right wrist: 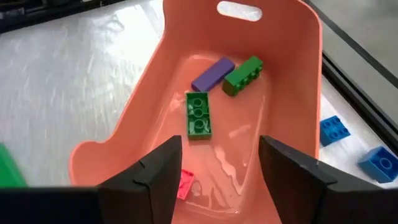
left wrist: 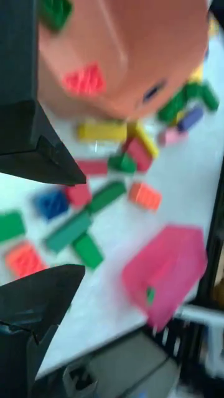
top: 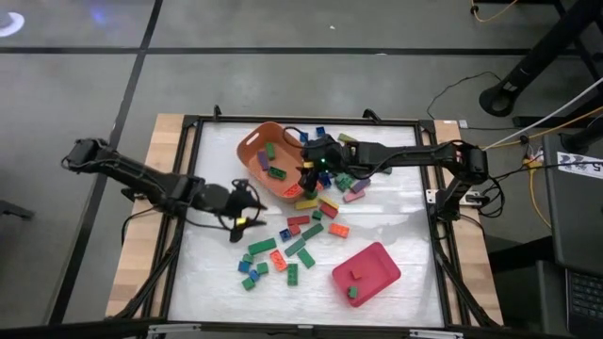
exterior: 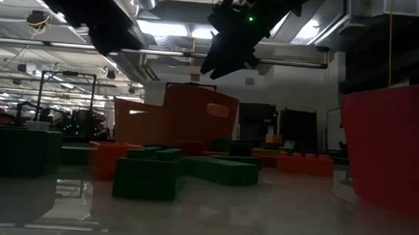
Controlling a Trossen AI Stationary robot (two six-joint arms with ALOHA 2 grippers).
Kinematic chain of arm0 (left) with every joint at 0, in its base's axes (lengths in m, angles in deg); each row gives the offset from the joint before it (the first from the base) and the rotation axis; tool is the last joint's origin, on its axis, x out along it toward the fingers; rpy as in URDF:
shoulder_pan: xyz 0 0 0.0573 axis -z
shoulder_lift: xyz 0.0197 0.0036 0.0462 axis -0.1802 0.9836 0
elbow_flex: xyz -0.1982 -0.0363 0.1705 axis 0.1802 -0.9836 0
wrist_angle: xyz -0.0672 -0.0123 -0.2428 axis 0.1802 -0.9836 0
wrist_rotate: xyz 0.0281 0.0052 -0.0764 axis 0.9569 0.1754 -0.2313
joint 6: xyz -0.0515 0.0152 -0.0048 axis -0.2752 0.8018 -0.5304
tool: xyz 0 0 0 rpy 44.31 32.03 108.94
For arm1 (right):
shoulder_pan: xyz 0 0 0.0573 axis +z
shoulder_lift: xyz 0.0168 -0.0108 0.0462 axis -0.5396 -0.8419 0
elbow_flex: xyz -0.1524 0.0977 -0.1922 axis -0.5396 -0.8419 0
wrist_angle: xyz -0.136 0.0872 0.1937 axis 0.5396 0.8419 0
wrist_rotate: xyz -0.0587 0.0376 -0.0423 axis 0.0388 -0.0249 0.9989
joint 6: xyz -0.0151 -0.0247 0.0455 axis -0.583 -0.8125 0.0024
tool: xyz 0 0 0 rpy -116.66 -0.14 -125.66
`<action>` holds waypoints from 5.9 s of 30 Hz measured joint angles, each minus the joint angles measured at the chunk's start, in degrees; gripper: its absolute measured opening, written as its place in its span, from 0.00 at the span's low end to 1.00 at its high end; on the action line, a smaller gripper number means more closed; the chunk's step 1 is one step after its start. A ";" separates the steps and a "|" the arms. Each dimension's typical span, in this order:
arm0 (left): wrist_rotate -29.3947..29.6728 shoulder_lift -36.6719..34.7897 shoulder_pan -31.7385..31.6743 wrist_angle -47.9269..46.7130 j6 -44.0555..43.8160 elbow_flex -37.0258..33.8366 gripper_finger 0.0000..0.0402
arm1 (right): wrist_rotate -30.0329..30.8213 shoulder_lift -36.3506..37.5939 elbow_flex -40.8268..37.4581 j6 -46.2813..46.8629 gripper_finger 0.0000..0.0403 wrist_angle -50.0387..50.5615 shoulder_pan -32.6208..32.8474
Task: Sort blocks by size
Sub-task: Put the large green block into the orange bin, then put the large orange game piece into the orange bin
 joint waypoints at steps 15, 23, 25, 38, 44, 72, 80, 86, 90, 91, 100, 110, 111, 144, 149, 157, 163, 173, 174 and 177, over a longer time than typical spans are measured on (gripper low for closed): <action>3.04 13.79 12.44 0.31 -9.05 0.00 0.52 | -0.01 0.11 0.00 -2.88 0.52 -0.07 0.00; 5.26 21.91 12.42 1.10 -9.05 0.00 0.52 | 0.00 0.17 0.00 -4.31 0.52 -0.02 0.00; 5.26 23.29 12.42 1.70 -9.40 0.00 0.52 | -0.01 0.17 0.00 -4.31 0.52 -0.01 0.00; 6.99 25.35 12.39 2.44 -9.35 0.00 0.52 | -0.02 0.24 0.00 -4.31 0.52 0.01 0.00; 6.99 25.35 12.39 2.38 -9.35 0.00 0.52 | -0.01 0.26 0.00 -4.31 0.52 0.01 0.00; 6.34 25.35 9.96 2.44 -10.36 0.00 0.52 | -0.04 0.26 0.00 -4.33 0.52 0.00 0.00; 6.07 25.35 10.18 3.98 -10.51 0.00 0.52 | -0.05 0.26 0.00 -4.35 0.52 -0.01 0.00; 6.07 25.35 10.18 4.01 -11.90 0.00 0.52 | -0.03 0.26 0.00 -4.35 0.52 -0.01 0.00; 6.04 25.35 10.20 4.02 -11.98 0.00 0.52 | -0.03 0.26 0.00 -4.35 0.52 0.01 0.00; 5.74 25.35 10.20 4.04 -12.22 0.00 0.52 | -0.03 0.26 0.00 -4.35 0.52 0.01 0.00; 3.93 25.96 9.77 4.14 -11.84 0.02 0.52 | -0.03 0.26 0.00 -4.35 0.52 0.01 0.00; 4.17 32.88 9.41 8.50 -10.88 0.11 0.52 | -0.05 0.26 0.00 -4.35 0.52 -0.01 0.00; 4.25 33.24 9.35 8.50 -10.86 0.17 0.52 | -0.05 0.26 0.00 -4.34 0.52 0.01 0.00; 2.31 8.28 -5.80 5.06 5.22 -0.02 0.31 | -20.94 8.79 0.11 -4.33 0.52 8.72 3.79; 8.17 4.23 -12.31 5.64 12.82 0.00 0.31 | -20.49 8.79 0.04 -4.35 0.52 10.03 6.74; 8.94 6.55 -23.31 5.59 18.07 0.00 0.32 | -20.42 8.74 0.04 -4.35 0.52 10.59 11.19; 8.94 9.67 -27.77 7.76 19.32 0.00 0.40 | -20.37 8.74 0.04 -3.86 0.52 14.51 13.50; 8.89 11.80 -29.67 10.01 19.26 0.00 0.55 | -12.63 8.68 -2.22 6.34 0.52 24.20 16.86; 8.89 11.78 -29.67 9.99 19.28 0.00 0.55 | -12.35 8.68 -2.92 7.78 0.52 24.24 17.30; 8.80 11.72 -29.65 10.01 19.21 0.00 0.54 | -12.27 8.68 -5.45 10.89 0.52 23.44 18.98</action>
